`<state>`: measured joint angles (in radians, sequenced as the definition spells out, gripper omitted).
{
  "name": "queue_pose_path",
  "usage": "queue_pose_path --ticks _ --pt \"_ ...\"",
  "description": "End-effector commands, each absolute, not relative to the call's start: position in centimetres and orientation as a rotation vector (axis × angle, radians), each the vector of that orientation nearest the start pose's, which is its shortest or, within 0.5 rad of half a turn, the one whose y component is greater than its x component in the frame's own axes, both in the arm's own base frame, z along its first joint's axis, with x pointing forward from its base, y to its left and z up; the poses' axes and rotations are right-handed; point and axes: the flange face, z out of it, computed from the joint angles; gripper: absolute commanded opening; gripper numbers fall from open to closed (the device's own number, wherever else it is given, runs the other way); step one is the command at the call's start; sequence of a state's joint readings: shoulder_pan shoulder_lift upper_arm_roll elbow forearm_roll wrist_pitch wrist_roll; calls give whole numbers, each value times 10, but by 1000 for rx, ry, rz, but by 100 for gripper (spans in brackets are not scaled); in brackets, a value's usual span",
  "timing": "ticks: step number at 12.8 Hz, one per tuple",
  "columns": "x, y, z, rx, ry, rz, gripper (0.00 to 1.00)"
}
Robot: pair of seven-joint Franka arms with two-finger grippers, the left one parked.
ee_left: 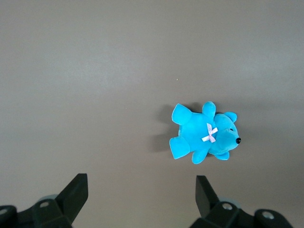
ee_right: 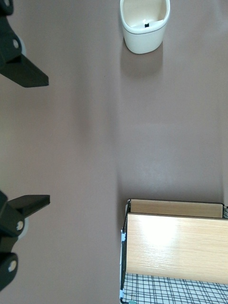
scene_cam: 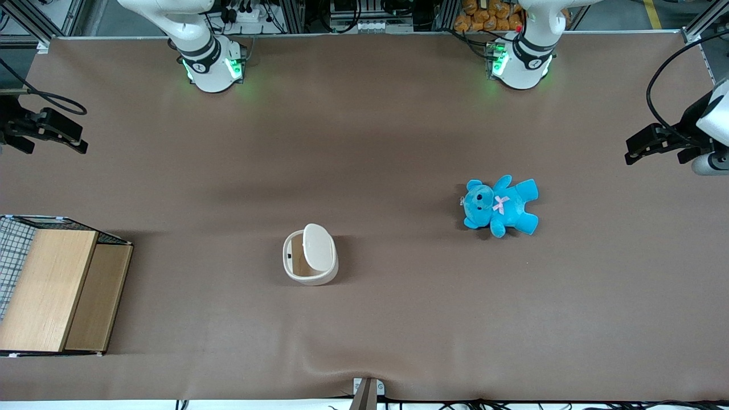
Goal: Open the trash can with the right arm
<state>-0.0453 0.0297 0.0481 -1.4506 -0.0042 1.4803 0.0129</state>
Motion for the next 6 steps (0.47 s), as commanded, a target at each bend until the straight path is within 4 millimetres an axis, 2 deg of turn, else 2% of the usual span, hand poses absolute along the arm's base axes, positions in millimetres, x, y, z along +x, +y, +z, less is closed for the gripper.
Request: queue_pose_path --ticks 1,6 --pt "559 -3 660 -3159 5 -29 100" --pt "559 -4 659 -3153 9 -29 100"
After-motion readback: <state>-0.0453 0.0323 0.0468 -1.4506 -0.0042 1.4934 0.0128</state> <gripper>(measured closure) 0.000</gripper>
